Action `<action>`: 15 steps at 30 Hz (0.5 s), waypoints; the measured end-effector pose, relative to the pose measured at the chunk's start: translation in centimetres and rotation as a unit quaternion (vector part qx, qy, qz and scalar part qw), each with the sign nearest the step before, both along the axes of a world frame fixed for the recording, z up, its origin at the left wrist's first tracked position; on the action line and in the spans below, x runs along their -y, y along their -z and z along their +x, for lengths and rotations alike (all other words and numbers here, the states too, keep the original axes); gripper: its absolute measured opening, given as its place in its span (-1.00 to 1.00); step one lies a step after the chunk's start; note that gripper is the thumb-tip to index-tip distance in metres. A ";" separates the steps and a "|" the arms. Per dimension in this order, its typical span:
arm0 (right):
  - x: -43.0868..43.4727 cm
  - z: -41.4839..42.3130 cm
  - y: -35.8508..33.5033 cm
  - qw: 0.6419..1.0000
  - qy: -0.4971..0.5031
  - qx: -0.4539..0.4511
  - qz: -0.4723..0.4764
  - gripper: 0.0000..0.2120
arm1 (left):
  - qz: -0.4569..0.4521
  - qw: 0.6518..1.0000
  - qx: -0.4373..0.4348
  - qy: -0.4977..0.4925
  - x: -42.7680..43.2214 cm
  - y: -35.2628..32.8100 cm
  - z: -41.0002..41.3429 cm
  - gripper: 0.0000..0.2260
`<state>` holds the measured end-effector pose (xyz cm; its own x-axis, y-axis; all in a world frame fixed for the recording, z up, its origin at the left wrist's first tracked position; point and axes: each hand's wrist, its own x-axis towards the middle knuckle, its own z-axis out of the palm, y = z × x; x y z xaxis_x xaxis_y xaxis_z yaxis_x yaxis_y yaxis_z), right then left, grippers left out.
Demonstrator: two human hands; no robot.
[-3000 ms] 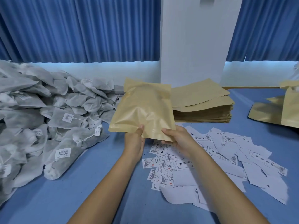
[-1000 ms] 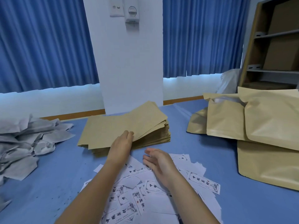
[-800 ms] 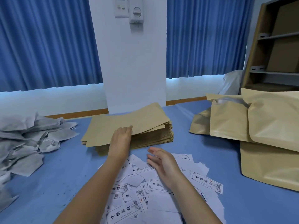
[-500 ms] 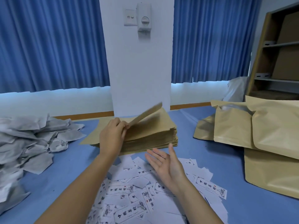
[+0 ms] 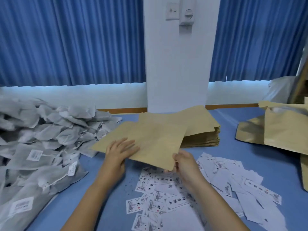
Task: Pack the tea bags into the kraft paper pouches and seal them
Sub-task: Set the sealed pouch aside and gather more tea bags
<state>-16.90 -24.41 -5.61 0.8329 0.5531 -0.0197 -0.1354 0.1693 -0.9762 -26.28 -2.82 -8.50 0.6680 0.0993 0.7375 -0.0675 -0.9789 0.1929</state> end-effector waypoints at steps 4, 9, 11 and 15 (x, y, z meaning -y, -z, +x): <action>-1.3 -1.7 1.9 0.981 0.082 0.171 -0.038 -0.62 | -0.136 0.989 0.008 0.050 4.9 -1.8 -0.1 -0.60; -2.7 -3.5 3.3 0.984 -0.072 0.161 -0.006 -0.36 | -0.234 0.972 -0.021 0.020 9.5 -1.8 0.7 -0.66; -2.3 -3.1 2.9 0.992 -0.085 0.057 0.080 -0.48 | -0.212 0.977 0.020 0.015 9.2 -1.8 0.1 -0.80; -1.8 -2.9 2.7 0.979 -0.106 -0.041 0.167 -0.73 | -0.204 0.978 0.002 0.044 8.8 -1.5 -0.6 -0.89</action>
